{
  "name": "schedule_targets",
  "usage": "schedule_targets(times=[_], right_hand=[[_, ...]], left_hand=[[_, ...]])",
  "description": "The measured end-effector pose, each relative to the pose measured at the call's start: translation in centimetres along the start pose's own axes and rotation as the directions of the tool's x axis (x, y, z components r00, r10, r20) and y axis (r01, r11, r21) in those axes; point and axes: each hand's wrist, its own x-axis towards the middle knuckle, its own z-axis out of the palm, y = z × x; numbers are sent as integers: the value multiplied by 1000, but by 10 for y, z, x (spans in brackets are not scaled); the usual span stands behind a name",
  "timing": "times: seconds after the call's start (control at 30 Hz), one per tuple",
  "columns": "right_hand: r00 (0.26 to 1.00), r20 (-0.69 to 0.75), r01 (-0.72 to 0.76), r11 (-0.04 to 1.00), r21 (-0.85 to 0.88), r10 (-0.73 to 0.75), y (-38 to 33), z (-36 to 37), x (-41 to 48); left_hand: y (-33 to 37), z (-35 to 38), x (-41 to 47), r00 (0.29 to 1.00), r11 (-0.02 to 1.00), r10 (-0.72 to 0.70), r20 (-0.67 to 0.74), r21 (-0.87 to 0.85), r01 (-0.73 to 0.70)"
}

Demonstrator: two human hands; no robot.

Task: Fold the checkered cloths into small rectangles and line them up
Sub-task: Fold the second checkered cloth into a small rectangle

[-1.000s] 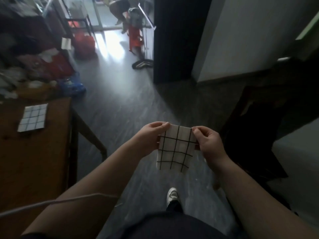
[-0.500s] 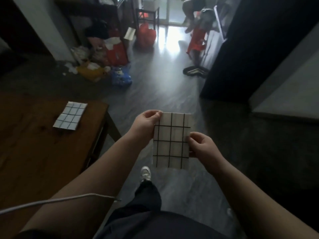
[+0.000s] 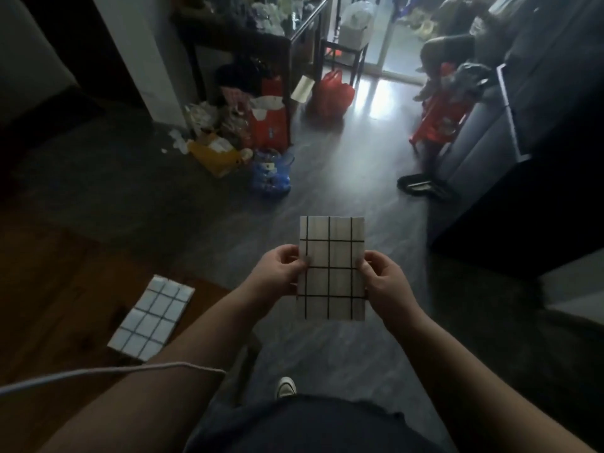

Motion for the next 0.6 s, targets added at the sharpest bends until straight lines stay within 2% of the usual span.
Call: schedule_targets(times=[0.23, 0.4, 0.5, 0.6], right_hand=[[986, 161, -30, 997, -65, 40, -41, 18, 138], [962, 274, 34, 992, -121, 0, -73, 33, 254], [923, 384, 77, 985, -153, -13, -99, 44, 328], [864, 503, 137, 967, -217, -9, -130, 62, 392]], left_hand=[[42, -36, 92, 991, 996, 40, -125, -75, -49], [75, -57, 176, 967, 986, 14, -255, -155, -56], [100, -72, 225, 928, 976, -24, -371, -210, -59], [125, -86, 257, 861, 965, -71, -503, -254, -69]])
